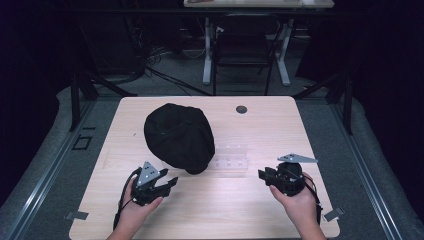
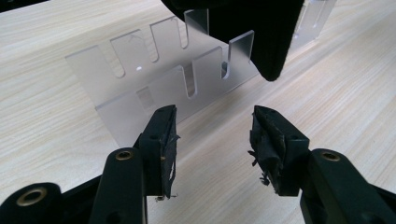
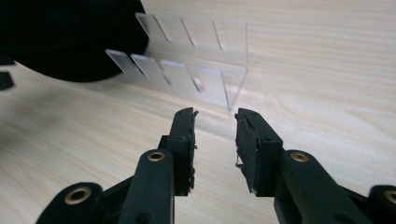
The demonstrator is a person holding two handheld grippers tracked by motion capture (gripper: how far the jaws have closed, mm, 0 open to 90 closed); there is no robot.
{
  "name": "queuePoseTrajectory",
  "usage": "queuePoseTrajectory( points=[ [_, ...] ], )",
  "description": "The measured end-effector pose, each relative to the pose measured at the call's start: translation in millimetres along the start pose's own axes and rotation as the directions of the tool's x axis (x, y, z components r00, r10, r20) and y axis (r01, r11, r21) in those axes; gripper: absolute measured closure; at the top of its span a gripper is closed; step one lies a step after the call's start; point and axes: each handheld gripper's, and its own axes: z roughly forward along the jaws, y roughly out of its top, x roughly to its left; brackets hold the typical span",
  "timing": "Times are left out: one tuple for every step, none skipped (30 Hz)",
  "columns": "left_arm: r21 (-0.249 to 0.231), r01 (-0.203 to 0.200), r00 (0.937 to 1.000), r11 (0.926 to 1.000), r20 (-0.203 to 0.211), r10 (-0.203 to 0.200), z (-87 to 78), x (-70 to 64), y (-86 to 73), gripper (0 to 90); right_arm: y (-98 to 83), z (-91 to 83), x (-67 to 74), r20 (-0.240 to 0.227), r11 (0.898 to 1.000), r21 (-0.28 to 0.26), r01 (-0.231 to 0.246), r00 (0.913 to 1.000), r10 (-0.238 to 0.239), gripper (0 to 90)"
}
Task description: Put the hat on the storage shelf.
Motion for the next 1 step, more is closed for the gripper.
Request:
queuePoseTrajectory(
  points=[
    [-0.005, -0.003, 1.0, 1.0, 0.002, 0.003, 0.3, -1.1, 0.7, 51.0, -4.0, 1.0, -1.9, 0.012, 1.0, -0.007, 0.003, 0.9999, -0.003, 66.7]
  ],
)
